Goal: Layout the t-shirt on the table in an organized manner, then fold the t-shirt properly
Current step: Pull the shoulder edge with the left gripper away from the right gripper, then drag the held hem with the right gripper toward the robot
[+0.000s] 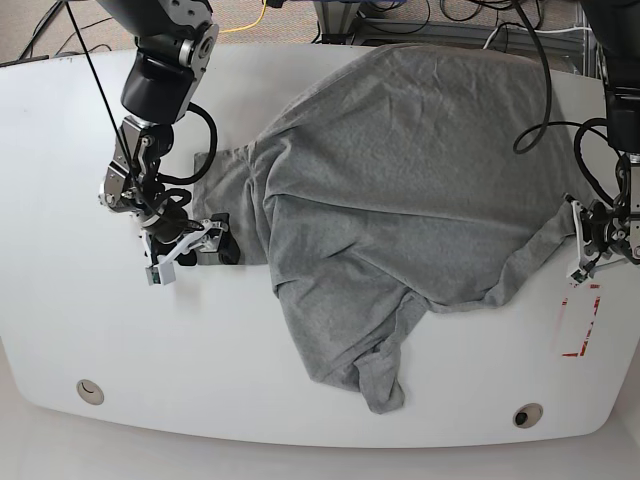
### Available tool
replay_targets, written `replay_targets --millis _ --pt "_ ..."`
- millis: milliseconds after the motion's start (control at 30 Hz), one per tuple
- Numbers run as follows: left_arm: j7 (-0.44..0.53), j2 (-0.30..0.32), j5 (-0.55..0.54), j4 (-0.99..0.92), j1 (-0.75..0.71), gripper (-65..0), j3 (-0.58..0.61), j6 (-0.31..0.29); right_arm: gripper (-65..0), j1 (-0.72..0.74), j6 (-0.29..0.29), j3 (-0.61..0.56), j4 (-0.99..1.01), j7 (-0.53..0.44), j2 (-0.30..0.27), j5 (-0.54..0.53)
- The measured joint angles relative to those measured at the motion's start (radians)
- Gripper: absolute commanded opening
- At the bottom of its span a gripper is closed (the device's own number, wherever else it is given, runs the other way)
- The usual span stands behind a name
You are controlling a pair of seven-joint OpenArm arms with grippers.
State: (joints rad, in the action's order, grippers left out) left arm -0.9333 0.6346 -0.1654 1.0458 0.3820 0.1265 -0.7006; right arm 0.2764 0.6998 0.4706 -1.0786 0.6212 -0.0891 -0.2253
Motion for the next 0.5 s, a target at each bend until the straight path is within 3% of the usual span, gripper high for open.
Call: replay_targets --millis 133,267,367,500 --pt "0.0 0.0 0.0 0.0 0.001 -61.4 0.0 0.0 -30.4 0.003 -0.004 0.001 0.001 0.001 0.019 0.01" --pt "0.0 0.0 0.0 0.0 0.001 -61.4 0.0 0.0 -50.6 0.002 -0.003 -0.002 0.003 0.012 0.033 0.011" --pt "0.0 0.0 0.0 0.0 0.001 -61.4 0.0 0.0 -61.4 0.0 0.0 -0.009 0.007 0.019 0.034 0.011" --pt "0.0 0.0 0.0 0.0 0.002 -61.4 0.0 0.0 -65.0 -0.006 -0.003 -0.055 0.006 0.019 0.022 0.011"
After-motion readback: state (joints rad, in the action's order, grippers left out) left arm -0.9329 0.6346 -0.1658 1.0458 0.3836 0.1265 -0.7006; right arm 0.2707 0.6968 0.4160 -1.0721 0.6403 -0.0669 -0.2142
